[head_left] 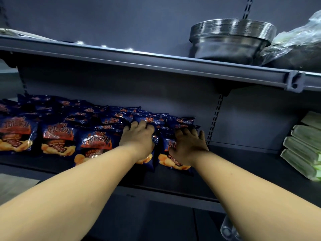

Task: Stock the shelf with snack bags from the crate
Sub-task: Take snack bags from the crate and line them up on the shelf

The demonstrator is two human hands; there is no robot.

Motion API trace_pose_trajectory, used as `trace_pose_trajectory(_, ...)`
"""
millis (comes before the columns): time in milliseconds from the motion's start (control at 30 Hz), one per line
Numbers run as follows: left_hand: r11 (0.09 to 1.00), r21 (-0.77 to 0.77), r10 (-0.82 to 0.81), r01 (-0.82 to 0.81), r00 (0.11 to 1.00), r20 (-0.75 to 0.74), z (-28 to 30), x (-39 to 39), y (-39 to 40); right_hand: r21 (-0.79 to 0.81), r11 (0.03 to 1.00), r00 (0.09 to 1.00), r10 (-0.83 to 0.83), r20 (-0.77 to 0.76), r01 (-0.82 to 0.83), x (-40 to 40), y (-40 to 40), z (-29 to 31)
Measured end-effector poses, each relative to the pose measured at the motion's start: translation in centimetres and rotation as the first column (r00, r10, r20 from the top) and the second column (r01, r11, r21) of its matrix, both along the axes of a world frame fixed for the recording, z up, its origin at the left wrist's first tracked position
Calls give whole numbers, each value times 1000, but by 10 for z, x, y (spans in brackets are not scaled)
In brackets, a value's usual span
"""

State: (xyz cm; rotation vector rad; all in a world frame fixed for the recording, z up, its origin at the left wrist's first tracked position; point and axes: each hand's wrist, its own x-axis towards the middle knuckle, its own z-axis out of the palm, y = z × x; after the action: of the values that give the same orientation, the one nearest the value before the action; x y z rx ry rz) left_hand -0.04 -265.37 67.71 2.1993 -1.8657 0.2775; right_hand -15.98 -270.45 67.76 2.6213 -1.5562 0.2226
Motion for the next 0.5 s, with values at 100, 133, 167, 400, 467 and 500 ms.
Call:
trace_pose_trajectory(100,999,-40,-1,0,1000,-7,2,-7,13,28,1000,1000,-4,-4,4,-3,11,4)
trace_pose_trajectory(133,999,-48,3,-3,1000,-7,1,-9,18,26,1000,1000,-1,-5,1,-5,16,3)
trace_pose_trajectory(167,998,-55,5,-5,1000,-7,0,-11,23,15,1000,1000,3,0,-3,-6,20,2)
trace_pose_trajectory(400,990,-123,-62,62,998,-1,-3,-10,59,-61,998,999,-21,30,23,1,62,0)
trace_pose_trajectory(467,987,-138,-90,88,996,-7,-4,-3,73,-101,994,998,-28,57,33,10,78,-2)
trace_pose_trajectory(500,985,-136,-105,102,994,-9,-7,2,81,-124,992,997,-30,67,38,15,87,-4)
